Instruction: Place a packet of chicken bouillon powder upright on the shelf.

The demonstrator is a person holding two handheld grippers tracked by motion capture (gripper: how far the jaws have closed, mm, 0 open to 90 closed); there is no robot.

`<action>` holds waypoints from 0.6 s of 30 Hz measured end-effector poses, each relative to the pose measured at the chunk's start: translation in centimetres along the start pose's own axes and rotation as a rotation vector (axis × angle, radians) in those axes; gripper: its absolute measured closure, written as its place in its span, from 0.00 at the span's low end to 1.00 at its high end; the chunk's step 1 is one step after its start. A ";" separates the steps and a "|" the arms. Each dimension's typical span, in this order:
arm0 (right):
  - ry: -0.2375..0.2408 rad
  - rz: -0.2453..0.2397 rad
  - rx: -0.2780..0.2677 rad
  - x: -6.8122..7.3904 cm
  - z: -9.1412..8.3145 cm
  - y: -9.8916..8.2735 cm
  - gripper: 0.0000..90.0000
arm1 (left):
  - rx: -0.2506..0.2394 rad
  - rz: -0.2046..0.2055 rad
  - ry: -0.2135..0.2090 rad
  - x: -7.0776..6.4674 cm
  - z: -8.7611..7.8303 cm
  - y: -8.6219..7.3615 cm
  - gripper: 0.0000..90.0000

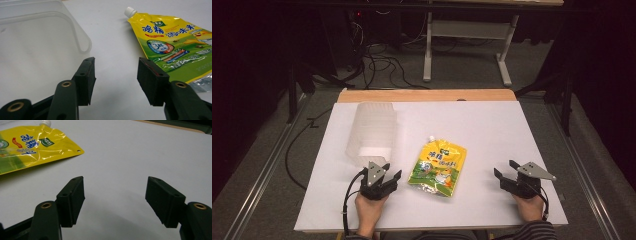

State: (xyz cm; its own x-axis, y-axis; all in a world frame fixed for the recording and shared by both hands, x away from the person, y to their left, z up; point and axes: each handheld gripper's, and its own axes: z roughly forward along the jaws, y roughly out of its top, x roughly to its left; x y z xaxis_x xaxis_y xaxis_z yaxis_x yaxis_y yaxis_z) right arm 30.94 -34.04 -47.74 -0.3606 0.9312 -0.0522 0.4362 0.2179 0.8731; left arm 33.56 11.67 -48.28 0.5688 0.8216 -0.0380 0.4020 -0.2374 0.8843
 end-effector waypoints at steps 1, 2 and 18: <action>0.001 0.000 0.002 0.0 0.0 0.0 0.36 | 0.002 0.002 -0.001 0.0 0.0 0.0 0.53; 0.000 0.000 0.002 0.0 0.0 0.0 0.36 | 0.002 0.003 -0.001 0.0 0.0 0.0 0.53; -0.004 0.000 -0.006 0.0 -0.1 0.0 0.36 | -0.003 0.007 -0.007 0.0 0.0 0.0 0.48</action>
State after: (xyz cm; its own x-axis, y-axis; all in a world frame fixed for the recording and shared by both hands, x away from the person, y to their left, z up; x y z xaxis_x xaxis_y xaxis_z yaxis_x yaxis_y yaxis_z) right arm 30.88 -34.05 -47.73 -0.3576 0.9323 -0.0540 0.4311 0.2161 0.8760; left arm 33.51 11.65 -48.28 0.5766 0.8162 -0.0352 0.3960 -0.2415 0.8859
